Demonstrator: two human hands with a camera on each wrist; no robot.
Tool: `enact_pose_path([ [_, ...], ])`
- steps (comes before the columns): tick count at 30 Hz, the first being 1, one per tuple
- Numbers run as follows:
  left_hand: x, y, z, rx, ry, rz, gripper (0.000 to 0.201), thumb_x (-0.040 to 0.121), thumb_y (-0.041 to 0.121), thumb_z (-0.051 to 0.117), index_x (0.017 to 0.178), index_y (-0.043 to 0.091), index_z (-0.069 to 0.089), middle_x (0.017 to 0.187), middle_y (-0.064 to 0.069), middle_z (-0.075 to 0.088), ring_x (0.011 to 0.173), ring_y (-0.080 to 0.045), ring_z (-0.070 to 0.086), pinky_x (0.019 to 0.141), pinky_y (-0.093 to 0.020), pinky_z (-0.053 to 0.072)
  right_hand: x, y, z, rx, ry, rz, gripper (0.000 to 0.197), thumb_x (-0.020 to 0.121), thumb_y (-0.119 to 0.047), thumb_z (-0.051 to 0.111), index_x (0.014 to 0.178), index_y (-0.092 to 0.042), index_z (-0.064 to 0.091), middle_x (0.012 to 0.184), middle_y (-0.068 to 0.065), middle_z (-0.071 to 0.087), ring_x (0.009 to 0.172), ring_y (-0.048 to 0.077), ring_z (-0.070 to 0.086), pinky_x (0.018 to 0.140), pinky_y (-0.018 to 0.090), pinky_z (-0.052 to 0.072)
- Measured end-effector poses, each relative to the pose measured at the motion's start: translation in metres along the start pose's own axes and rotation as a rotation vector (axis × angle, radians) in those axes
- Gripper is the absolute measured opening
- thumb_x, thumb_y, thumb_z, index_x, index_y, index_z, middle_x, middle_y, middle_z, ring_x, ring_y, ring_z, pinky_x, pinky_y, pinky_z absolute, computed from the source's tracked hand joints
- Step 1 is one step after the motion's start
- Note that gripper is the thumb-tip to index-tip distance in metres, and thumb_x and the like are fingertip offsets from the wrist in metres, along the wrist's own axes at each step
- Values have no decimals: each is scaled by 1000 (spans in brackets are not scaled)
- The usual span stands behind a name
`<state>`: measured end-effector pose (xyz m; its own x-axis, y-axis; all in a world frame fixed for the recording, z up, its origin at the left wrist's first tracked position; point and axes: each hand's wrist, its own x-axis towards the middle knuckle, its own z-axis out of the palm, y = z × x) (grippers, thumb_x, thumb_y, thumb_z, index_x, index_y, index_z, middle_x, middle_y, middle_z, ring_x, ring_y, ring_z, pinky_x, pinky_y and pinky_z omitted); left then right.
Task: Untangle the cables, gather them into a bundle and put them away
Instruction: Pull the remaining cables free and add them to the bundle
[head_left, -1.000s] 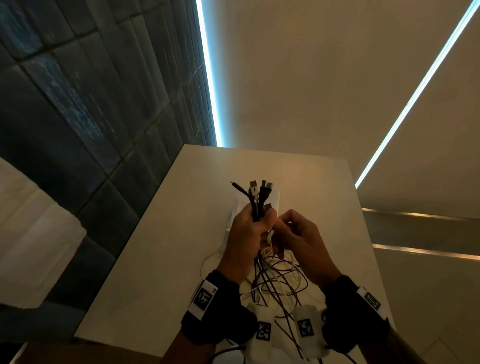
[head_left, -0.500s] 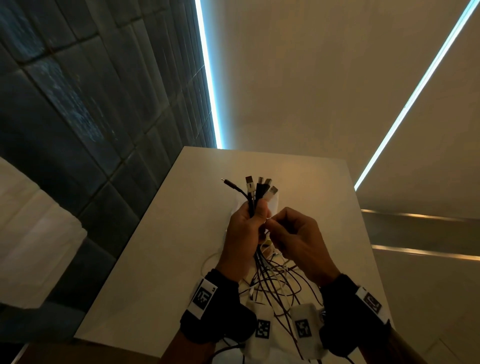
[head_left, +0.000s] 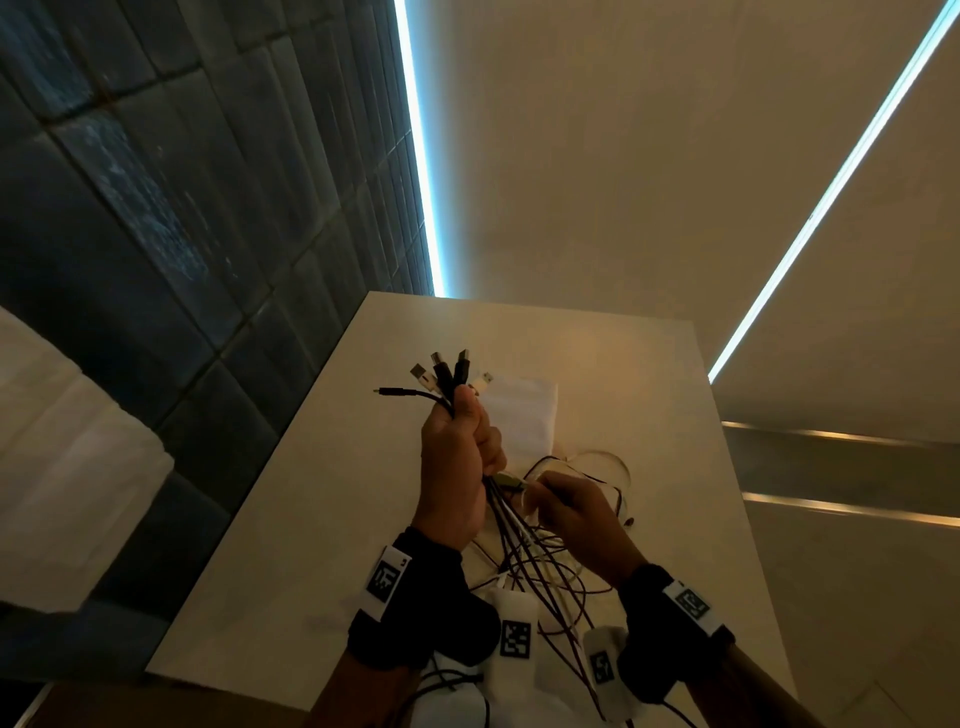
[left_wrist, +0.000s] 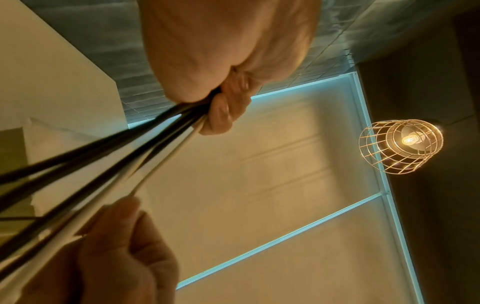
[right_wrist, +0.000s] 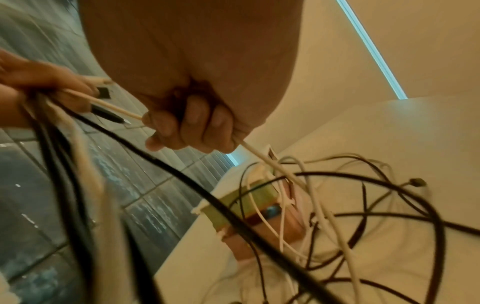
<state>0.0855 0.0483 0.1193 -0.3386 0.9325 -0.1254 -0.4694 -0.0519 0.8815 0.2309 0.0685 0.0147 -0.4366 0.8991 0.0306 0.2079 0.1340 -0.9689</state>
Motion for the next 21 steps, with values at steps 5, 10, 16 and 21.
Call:
enact_pose_path([
  [5,-1,6,-8,23,32,25,40,105,24,34,65,16,32,52,7,21,41,-7,14,40,-20,17,0,29,6,-53,28,62,31,98,-16,52,68,-5,56,60,-3,46,58,4,41,58,23,35],
  [10,-1,12,-13,14,72,26,39,105,24,34,67,17,33,52,6,22,39,-6,15,38,-17,18,0,58,4,-180,41,148,32,97,-10,52,66,-14,59,60,-6,52,57,3,44,58,24,36],
  [16,-1,10,-17,89,108,-6,38,105,29,33,69,17,33,51,6,23,41,-8,16,38,-20,17,16,19,2,-76,208,185,24,94,-13,56,74,-2,63,60,2,56,53,8,49,56,28,41],
  [21,-5,9,-14,156,129,-42,30,105,30,32,85,13,47,55,-4,51,40,-10,30,40,-22,23,15,-62,2,234,147,-47,18,96,-8,53,88,6,59,59,2,48,50,10,41,48,19,36],
])
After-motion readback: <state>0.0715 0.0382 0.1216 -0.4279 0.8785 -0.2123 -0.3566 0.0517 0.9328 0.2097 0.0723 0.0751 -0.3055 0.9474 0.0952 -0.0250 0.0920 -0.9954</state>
